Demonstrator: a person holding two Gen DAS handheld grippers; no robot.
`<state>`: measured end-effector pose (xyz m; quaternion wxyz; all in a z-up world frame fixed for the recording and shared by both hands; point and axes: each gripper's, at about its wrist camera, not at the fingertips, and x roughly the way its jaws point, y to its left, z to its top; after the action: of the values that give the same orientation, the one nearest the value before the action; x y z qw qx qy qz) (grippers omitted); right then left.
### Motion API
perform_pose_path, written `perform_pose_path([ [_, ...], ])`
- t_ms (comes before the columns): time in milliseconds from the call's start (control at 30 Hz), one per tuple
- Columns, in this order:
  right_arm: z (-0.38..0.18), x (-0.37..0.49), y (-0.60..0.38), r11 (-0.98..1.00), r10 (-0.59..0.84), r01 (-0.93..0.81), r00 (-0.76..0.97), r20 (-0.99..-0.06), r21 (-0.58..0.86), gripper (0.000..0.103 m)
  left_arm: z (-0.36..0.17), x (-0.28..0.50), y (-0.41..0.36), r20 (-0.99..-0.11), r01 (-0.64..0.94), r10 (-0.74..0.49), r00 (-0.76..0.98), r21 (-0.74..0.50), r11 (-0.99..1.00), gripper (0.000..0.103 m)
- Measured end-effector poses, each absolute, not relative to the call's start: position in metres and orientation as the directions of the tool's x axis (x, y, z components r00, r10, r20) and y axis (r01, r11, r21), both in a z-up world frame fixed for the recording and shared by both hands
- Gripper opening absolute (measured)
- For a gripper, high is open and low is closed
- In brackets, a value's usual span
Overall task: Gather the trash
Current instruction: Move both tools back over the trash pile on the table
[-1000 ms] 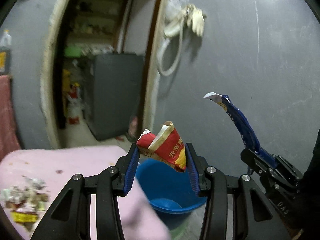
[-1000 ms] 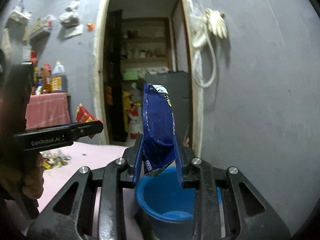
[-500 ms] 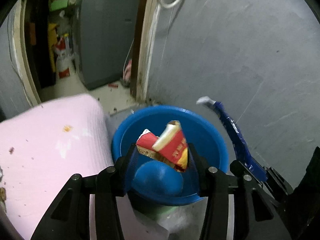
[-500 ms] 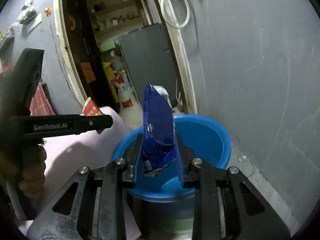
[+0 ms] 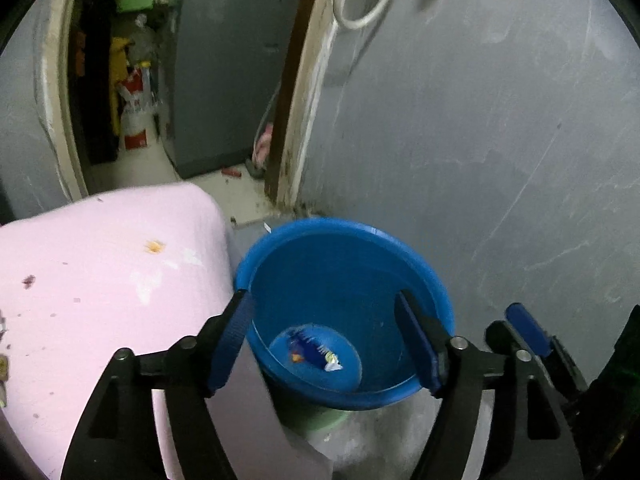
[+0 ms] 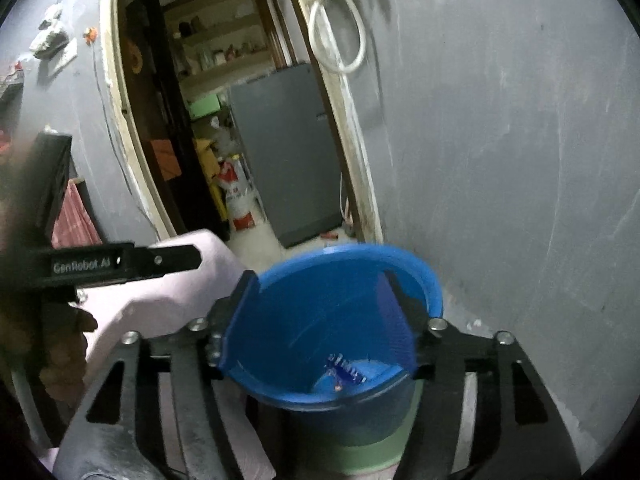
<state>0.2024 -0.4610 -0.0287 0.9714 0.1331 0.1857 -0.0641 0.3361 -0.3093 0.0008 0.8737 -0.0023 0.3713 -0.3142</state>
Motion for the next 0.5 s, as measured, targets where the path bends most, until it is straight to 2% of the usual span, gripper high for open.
perform_pose_path([
  [67, -0.012, 0.193, -0.455, 0.962, -0.091, 0.168, 0.939, -0.330, 0.214, 0.076, 0.014, 0.327, -0.297, -0.606, 0.540, -0.562, 0.563, -0.245, 0.805, 0.080],
  [200, 0.018, 0.175, -0.441, 0.971, -0.109, 0.155, 0.964, -0.243, 0.180, 0.088, 0.044, 0.309, -0.262, -0.508, 0.510, -0.558, 0.656, -0.246, 0.824, 0.095],
  [333, 0.048, 0.159, -0.420, 0.980, -0.099, 0.123, 0.983, -0.152, 0.155, 0.103, 0.073, 0.294, -0.225, -0.422, 0.477, -0.539, 0.729, -0.253, 0.842, 0.099],
  [500, 0.072, 0.151, -0.391, 0.988, -0.072, 0.083, 0.994, -0.081, 0.132, 0.103, 0.105, 0.274, -0.180, -0.341, 0.421, -0.480, 0.808, -0.236, 0.876, 0.101],
])
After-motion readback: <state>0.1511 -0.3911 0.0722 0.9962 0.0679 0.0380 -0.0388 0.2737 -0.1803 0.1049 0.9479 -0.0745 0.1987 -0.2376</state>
